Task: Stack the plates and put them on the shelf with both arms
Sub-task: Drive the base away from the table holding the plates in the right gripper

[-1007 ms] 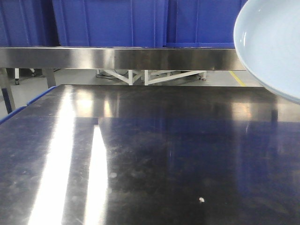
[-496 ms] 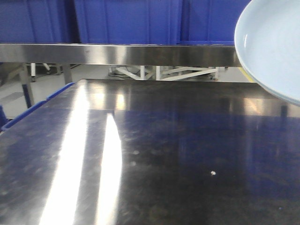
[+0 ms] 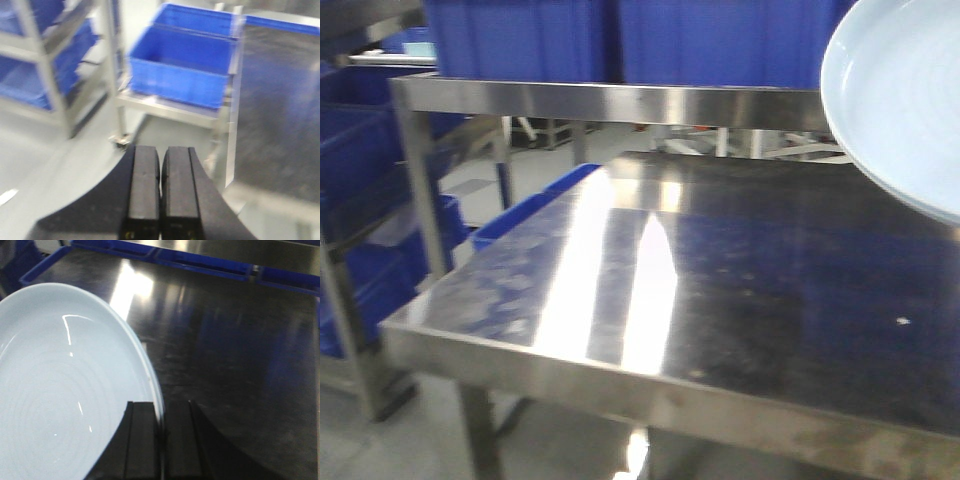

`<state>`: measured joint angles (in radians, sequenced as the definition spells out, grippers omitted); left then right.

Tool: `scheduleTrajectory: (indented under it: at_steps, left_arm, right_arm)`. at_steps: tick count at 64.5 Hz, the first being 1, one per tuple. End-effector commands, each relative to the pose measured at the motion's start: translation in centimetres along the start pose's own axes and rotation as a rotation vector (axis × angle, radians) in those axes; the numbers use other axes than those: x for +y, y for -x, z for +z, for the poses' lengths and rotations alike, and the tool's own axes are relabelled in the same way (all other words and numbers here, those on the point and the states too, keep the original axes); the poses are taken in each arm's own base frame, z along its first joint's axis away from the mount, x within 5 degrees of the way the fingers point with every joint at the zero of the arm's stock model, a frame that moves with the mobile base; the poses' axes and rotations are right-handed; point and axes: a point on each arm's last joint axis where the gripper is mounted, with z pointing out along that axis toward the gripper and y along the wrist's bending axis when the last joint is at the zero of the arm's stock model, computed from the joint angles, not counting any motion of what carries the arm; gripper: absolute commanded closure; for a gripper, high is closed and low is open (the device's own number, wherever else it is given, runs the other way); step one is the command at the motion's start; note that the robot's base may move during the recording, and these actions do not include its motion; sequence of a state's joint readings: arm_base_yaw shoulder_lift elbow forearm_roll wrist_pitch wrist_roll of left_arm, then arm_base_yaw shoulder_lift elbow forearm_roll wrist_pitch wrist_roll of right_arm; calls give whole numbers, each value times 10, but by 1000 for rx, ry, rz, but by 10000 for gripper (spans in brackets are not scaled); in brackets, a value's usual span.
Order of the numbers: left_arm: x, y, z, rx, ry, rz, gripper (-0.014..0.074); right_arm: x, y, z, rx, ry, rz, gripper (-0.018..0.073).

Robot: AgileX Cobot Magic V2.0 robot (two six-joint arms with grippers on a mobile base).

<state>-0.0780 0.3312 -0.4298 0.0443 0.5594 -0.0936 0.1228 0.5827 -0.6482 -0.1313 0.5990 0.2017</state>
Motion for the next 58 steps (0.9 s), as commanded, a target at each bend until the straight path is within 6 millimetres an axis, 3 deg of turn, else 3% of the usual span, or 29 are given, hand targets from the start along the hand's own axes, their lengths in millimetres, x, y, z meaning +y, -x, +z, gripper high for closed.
scheduleTrajectory:
  at_steps: [1,58]
  left_arm:
    - [-2,15,-3,-95,-15,-6,507]
    - [-2,15,-3,-95,-15,-6,507]
  right_arm:
    - [1,16,-5,-116,11,-4,510]
    - [1,16,-5,-116,11,-4,510]
